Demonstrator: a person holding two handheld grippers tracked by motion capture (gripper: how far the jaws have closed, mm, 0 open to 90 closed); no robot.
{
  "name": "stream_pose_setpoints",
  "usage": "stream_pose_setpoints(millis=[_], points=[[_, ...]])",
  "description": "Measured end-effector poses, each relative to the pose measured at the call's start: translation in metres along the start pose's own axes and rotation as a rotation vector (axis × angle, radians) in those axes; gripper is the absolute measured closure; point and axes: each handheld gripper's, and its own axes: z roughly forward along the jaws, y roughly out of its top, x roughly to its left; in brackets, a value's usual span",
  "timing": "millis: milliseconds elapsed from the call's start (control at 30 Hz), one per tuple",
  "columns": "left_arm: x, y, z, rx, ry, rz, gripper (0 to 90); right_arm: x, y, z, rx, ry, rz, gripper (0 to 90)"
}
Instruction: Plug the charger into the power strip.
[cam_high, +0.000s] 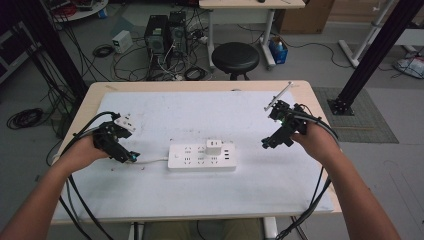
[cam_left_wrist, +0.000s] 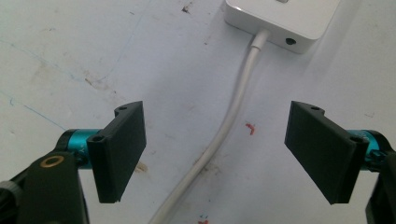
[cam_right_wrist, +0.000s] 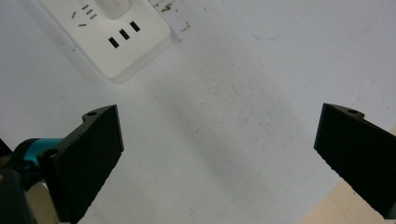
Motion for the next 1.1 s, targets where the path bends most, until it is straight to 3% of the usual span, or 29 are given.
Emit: stream_pose_setpoints(millis=[200,1100], points=[[0.001,0.0,-0.003,0.005,0.006,0.006,20.6,0.001,-0.007,0.004,0.009,-0.017,0.029,0.7],[-0.004,0.003,-0.002,0.006,0.011,0.003,20.6,0.003,-0.025,0.015,0.016,-0.013,0.059,0.7]])
